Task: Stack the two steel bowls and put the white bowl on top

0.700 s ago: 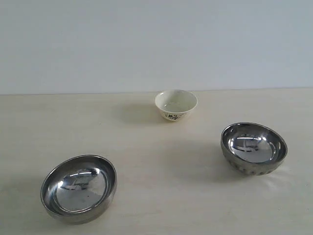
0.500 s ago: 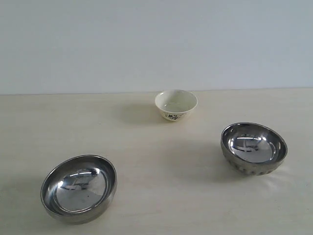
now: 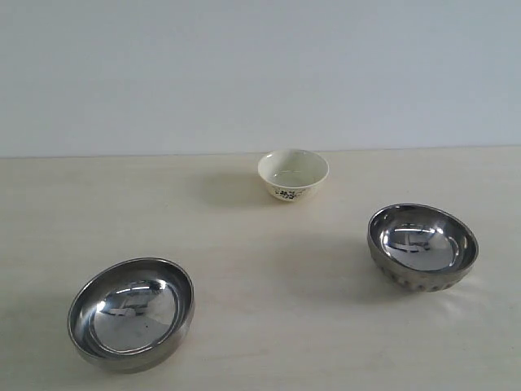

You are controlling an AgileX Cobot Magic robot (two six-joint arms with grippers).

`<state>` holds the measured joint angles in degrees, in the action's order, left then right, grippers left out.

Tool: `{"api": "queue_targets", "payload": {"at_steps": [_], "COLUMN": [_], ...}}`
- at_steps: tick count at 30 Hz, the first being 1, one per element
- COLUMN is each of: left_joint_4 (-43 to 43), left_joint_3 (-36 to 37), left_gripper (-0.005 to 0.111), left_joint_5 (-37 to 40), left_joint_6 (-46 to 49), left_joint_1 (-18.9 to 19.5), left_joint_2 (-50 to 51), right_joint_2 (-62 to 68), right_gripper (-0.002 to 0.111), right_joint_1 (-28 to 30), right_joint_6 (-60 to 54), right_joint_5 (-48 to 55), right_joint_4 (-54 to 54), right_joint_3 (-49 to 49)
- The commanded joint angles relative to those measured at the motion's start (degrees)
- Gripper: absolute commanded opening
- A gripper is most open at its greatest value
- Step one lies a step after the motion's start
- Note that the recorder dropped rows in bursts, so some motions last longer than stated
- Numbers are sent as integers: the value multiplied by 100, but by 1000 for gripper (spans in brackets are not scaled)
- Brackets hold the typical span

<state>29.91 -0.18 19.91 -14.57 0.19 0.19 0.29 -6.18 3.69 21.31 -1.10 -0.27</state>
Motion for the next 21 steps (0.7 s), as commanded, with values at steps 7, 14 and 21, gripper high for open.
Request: {"api": "queue_targets", "payload": {"at_steps": [7, 14, 21], "left_joint_4": [666, 885, 965], "left_joint_3": [18, 18, 18], "left_gripper": [4, 4, 4], "left_joint_5": [-1, -952, -1847], "left_joint_6": [-88, -160, -119], "left_joint_1": [19, 19, 19], "left_joint_2": [-19, -19, -19], "right_joint_2": [-29, -29, -29], "right_gripper": [0, 0, 0], "right_joint_1": [-11, -11, -11], "right_joint_6": [23, 23, 23], "right_joint_5": [-27, -27, -27], "right_joint_4": [23, 23, 23], "right_joint_3": [27, 27, 27]}}
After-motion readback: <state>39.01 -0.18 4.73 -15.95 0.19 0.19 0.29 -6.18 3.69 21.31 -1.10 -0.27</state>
